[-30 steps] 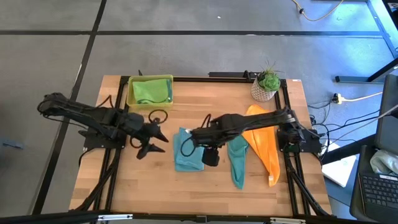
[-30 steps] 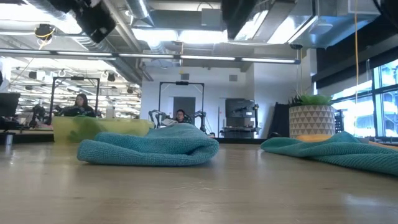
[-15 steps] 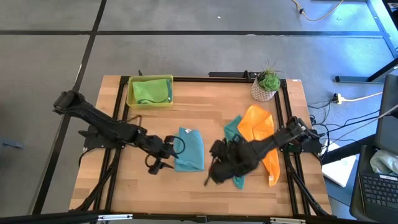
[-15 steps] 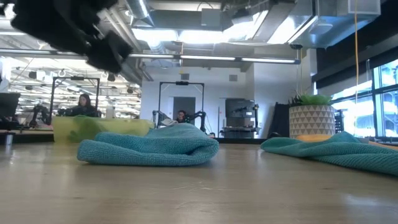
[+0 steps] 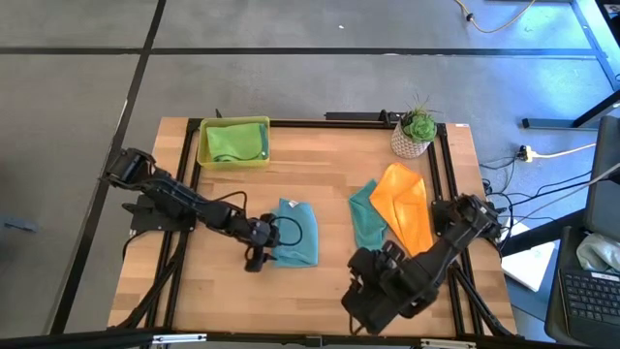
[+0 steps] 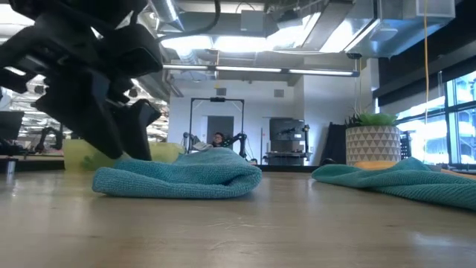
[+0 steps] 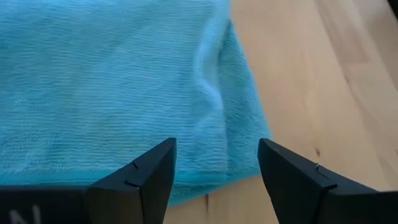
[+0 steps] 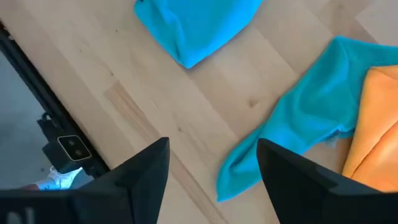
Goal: Fold microfiber towels
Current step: Put the folded blue towel into the yellow bin
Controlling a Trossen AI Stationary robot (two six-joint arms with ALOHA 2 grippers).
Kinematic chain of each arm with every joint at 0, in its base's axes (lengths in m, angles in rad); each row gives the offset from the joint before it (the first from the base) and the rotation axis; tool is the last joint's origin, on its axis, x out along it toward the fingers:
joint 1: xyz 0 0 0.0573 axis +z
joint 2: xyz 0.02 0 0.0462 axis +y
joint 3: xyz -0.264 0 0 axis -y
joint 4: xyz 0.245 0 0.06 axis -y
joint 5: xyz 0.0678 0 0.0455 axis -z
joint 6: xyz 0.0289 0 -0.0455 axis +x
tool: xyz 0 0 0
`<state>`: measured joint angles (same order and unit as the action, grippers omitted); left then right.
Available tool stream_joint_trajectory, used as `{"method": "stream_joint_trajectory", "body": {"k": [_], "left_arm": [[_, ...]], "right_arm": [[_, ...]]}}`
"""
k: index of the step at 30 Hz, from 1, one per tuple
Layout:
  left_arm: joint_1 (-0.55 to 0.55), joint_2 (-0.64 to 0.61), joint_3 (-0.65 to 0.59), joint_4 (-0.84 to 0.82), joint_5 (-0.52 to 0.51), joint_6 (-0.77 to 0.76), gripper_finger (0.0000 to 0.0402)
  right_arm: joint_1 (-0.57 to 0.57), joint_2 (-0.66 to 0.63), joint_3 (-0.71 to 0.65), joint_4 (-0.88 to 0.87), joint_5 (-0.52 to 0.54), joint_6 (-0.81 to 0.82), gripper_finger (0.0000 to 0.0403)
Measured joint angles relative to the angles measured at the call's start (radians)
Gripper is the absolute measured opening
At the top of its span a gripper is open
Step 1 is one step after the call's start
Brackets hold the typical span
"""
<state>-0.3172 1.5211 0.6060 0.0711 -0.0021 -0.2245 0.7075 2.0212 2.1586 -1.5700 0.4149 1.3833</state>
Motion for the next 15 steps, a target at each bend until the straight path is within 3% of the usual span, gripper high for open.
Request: {"method": "stream_joint_trajectory", "body": {"k": [15], "left_arm": [[0.008, 0.030, 0.001, -0.016, 0.000, 0.017, 0.0219]], "right_arm": [[0.023, 0.000, 0.000, -0.001, 0.003, 0.027, 0.0242]]}}
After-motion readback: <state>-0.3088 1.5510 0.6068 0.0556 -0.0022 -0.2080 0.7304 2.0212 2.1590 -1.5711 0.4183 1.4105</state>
